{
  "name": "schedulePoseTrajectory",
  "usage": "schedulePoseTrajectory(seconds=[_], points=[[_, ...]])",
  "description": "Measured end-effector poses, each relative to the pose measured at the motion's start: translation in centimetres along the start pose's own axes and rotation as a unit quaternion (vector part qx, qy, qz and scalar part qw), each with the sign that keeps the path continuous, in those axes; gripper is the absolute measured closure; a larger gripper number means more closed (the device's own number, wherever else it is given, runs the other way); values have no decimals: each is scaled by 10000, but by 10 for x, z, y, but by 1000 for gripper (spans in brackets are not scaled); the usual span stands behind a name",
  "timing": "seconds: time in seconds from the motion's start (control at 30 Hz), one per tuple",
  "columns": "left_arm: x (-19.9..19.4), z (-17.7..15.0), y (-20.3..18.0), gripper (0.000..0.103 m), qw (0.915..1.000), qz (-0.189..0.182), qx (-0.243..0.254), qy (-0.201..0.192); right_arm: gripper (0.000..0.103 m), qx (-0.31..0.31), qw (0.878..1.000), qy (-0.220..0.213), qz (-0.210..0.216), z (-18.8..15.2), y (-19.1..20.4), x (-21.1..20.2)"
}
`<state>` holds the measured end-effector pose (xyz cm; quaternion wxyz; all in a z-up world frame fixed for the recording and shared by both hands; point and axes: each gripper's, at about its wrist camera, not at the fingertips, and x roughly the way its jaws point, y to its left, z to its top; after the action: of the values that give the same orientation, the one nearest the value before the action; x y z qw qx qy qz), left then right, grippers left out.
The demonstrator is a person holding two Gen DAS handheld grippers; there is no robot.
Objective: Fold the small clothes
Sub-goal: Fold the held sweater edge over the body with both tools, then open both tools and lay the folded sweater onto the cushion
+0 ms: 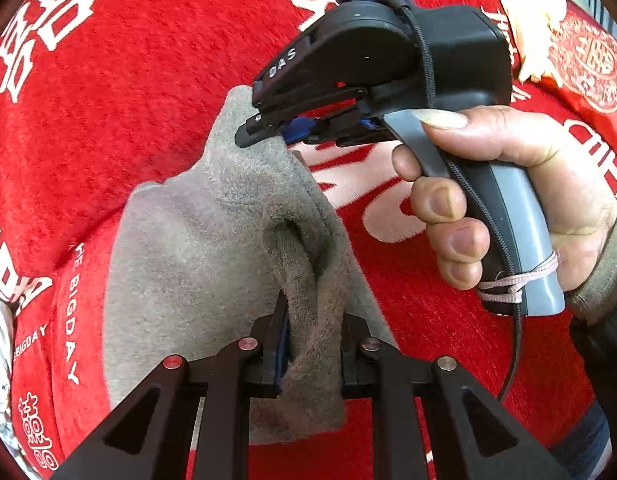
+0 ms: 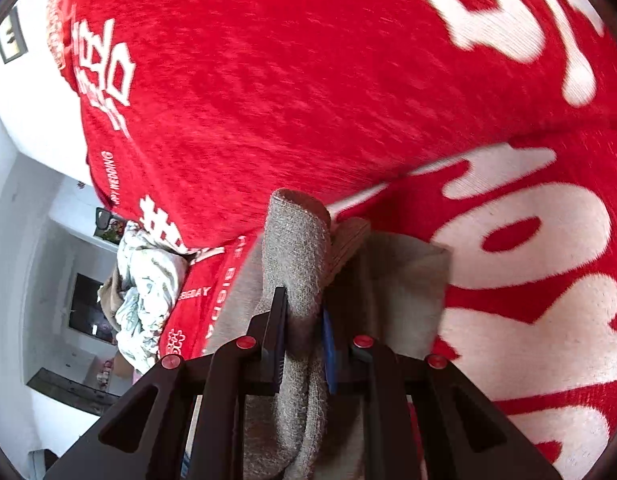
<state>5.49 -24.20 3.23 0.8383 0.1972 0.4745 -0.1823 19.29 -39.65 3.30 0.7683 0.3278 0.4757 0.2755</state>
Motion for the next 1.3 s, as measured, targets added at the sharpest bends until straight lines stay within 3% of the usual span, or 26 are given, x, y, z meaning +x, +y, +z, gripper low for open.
schedulePoseTrajectory(seconds=[0.3,0.6,0.7,0.77,0.8,0.83,0.97,1.07,1.1,1.2,1.3], points=[[16,-3,-2,84,9999,110,78,64,86,110,9999,-21,-38,-3,-21,7],[17,-11,-18,84,9990,385,221,-63,86,165,9992,-66,-363,-9,-29,17],[11,-14,-18,82,9993,287,159,-157,84,149,9990,-105,-403,-12,-28,17],[5,-15,-14,66,9997,66,62,-222,78,116,9990,-120,-403,-12,-26,14],[1,-16,-10,53,9996,-136,-30,-257,77,99,9990,-145,-411,-13,-24,12],[-4,-18,-5,49,9991,-253,-114,-317,70,87,9990,-158,-420,-13,-22,9],[-23,-25,11,49,9968,-573,-257,-490,50,98,9981,-306,-534,-15,-17,-3],[-50,-35,39,49,9888,-1232,-459,-709,50,82,9966,-591,-570,-16,-8,-24],[-57,-36,47,49,9869,-1293,-497,-822,50,-13,9956,-705,-610,-17,-2,-33],[-73,-31,78,49,9844,-1062,-771,-1167,49,-434,9950,-804,-414,-20,27,-42],[-55,-19,113,49,9813,-1009,-1325,-965,34,-803,9959,-403,-59,-30,53,-24]])
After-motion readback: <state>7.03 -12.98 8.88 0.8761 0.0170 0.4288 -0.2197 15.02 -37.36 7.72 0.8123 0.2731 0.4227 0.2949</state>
